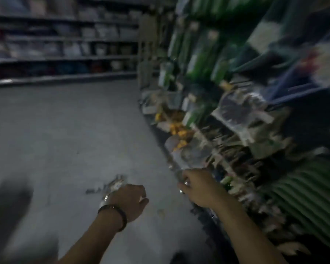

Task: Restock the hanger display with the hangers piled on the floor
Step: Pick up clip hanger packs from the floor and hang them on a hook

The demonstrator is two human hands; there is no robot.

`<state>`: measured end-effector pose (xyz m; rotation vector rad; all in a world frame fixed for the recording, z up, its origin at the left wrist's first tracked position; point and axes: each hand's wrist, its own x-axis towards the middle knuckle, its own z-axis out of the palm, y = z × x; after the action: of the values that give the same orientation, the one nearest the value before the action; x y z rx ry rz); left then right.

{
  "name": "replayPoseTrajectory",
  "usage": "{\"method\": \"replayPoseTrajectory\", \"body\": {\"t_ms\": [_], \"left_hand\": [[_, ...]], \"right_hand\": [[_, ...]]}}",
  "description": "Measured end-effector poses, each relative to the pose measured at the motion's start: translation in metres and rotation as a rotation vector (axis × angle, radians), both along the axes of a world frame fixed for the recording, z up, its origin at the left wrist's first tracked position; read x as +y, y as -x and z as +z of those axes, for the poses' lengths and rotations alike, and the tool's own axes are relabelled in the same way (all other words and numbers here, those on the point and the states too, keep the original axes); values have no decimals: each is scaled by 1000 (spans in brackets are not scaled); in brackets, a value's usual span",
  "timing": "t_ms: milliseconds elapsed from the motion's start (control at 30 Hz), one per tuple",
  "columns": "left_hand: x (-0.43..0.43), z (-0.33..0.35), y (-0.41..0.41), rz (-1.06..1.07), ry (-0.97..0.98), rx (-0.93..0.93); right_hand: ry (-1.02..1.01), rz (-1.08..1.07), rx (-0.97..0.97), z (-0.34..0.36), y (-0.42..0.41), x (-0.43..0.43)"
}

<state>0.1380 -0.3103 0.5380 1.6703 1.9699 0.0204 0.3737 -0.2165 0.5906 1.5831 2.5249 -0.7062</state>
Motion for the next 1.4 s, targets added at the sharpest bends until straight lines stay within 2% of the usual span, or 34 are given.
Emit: {"method": "replayPoseTrajectory", "body": {"t_ms": [133,267,400,533,667,800,933,1133,1267,1333,1400], "left_hand": [[-24,-61,58,169,209,-59],[-18,-109,105,334,332,-154],[16,-153,153,498,432,-251],[71,-212,200,583,479,-347],[123,-325,253,633,532,-399],[158,-483,303,645,583,-406],[178,-638,331,788,607,-405],[177,-828,333,986,637,-425],[177,-898,322,1078,528,-385],[172,-914,312,1069,524,-371],[165,-923,306,1069,534,-358]], "right_hand": [[198,97,-40,-89,95,18],[384,177,-52,-160,171,51],[511,211,-63,-234,230,104],[619,250,-171,-324,280,160],[663,252,-225,-436,330,209],[684,185,-255,-577,367,242],[729,64,-261,-727,388,250],[581,30,-253,-912,401,246],[543,62,-261,-972,397,229],[532,93,-259,-978,387,223],[545,79,-161,-966,378,219]]}}
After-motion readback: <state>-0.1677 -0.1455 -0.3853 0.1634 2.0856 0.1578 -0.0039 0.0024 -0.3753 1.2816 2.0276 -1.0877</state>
